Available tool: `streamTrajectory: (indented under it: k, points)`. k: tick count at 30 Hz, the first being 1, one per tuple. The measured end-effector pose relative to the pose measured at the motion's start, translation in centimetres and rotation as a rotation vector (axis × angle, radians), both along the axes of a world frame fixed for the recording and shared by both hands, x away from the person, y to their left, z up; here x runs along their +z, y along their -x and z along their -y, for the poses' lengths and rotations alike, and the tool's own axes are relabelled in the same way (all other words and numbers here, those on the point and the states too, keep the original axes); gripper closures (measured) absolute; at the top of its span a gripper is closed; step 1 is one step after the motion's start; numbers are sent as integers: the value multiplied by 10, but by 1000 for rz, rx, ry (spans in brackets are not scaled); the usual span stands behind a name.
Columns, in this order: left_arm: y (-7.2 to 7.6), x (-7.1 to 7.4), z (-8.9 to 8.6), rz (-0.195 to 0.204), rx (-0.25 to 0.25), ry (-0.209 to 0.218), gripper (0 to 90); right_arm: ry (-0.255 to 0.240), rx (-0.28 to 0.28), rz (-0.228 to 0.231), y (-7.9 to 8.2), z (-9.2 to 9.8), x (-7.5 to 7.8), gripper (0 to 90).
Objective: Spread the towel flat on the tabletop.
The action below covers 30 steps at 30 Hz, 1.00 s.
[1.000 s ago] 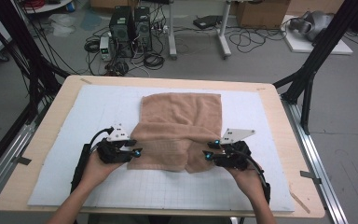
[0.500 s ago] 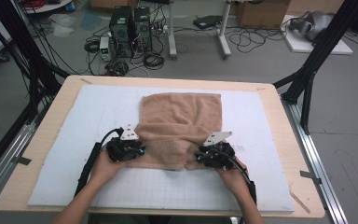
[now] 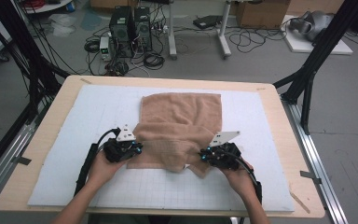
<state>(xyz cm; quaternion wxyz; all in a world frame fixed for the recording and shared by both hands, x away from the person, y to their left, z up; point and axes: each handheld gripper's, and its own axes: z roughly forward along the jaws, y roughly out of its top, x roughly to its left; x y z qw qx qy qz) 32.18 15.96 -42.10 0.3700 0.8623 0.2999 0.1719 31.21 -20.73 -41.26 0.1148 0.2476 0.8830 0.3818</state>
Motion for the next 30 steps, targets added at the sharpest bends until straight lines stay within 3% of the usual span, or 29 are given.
streamTrajectory:
  k: [11, 18, 24, 30]
  points:
    - [36, 30, -16, 84, -35, 46, 866, -68, 35, 42, 32, 18, 33, 851]
    - [62, 42, -23, 131, -55, 57, 867, -53, 80, 86, 58, 15, 48, 856]
    - [97, 62, -28, 175, -105, 58, 869, -106, 109, 82, 82, 22, 58, 856]
    - [135, 71, -33, 198, -142, 79, 854, -106, 131, 119, 112, 23, 73, 828]
